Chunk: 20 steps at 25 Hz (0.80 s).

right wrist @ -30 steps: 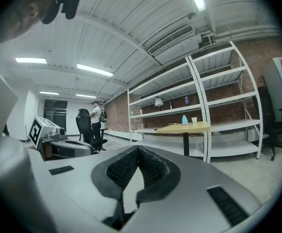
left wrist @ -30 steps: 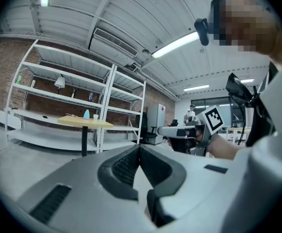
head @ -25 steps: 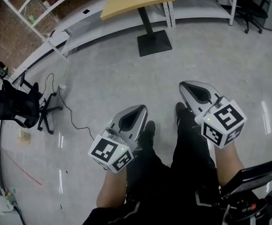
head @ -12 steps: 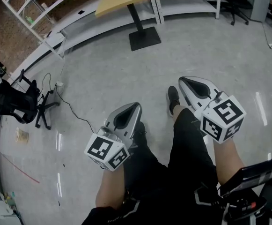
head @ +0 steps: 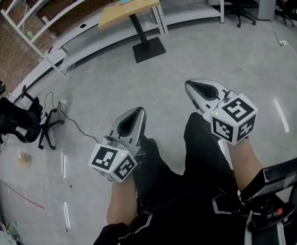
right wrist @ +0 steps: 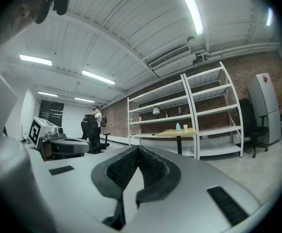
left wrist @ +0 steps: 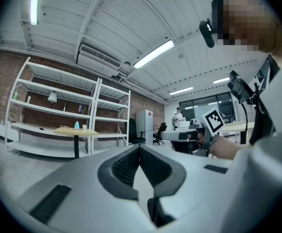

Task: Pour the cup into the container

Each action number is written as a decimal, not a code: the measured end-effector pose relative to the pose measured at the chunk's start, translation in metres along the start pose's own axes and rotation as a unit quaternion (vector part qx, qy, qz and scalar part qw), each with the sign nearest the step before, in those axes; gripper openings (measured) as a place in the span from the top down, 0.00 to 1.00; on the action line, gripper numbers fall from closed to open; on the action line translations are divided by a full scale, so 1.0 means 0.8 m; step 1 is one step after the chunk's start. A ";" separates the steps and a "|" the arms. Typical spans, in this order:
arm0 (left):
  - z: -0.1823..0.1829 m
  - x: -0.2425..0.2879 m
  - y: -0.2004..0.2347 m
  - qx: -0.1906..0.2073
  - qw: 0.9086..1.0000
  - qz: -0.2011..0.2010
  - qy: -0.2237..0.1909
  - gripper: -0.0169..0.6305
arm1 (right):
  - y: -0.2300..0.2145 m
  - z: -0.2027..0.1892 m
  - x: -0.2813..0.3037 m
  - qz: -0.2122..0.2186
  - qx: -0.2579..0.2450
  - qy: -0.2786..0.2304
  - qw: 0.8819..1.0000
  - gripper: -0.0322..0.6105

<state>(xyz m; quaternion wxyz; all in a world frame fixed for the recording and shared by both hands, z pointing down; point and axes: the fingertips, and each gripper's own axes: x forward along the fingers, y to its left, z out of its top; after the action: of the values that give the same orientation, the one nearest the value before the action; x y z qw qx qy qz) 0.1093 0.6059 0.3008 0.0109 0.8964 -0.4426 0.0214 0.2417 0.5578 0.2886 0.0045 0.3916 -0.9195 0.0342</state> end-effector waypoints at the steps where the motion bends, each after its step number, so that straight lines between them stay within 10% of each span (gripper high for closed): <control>1: 0.001 -0.002 -0.003 0.001 1.000 -0.001 -0.001 0.97 | 0.001 0.000 -0.004 -0.003 -0.001 0.001 1.000 0.95; 20: -0.006 0.001 0.029 -0.018 1.000 0.022 -0.009 0.97 | -0.001 0.003 0.008 -0.003 -0.020 0.001 1.000 0.95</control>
<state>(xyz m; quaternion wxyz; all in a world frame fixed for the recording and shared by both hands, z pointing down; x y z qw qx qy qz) 0.0913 0.5916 0.3055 0.0225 0.8864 -0.4623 0.0056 0.2380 0.5520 0.2863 0.0130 0.3942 -0.9188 0.0159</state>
